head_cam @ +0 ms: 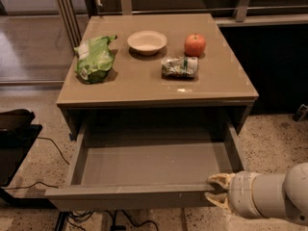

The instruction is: Open top drawer

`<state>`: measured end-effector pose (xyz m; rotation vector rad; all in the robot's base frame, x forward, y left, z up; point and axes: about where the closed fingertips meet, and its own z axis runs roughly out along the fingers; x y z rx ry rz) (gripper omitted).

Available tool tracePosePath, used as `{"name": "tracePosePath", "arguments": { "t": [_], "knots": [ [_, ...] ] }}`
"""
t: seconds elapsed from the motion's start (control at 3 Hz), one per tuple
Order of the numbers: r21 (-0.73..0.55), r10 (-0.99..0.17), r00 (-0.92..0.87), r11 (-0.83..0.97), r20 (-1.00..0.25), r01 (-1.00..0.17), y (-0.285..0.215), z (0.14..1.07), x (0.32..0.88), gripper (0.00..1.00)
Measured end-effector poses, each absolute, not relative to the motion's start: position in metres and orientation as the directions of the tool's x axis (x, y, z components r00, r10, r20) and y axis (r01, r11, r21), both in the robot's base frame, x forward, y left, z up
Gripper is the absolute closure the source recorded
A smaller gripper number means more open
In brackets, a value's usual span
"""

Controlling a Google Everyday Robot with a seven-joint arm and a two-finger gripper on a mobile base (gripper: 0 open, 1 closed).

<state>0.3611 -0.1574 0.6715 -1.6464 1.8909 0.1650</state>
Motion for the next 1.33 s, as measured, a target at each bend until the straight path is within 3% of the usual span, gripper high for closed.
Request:
{"name": "tracePosePath", "arguments": {
  "t": [0.33,1.33],
  "knots": [
    [-0.296,-0.853,-0.032,0.216,-0.521,-0.930,-0.1574,0.6715,0.3611,0.81],
    [-0.296,-0.853,-0.032,0.216,-0.520,-0.930,-0.1574,0.6715,0.3611,0.12]
  ]
}}
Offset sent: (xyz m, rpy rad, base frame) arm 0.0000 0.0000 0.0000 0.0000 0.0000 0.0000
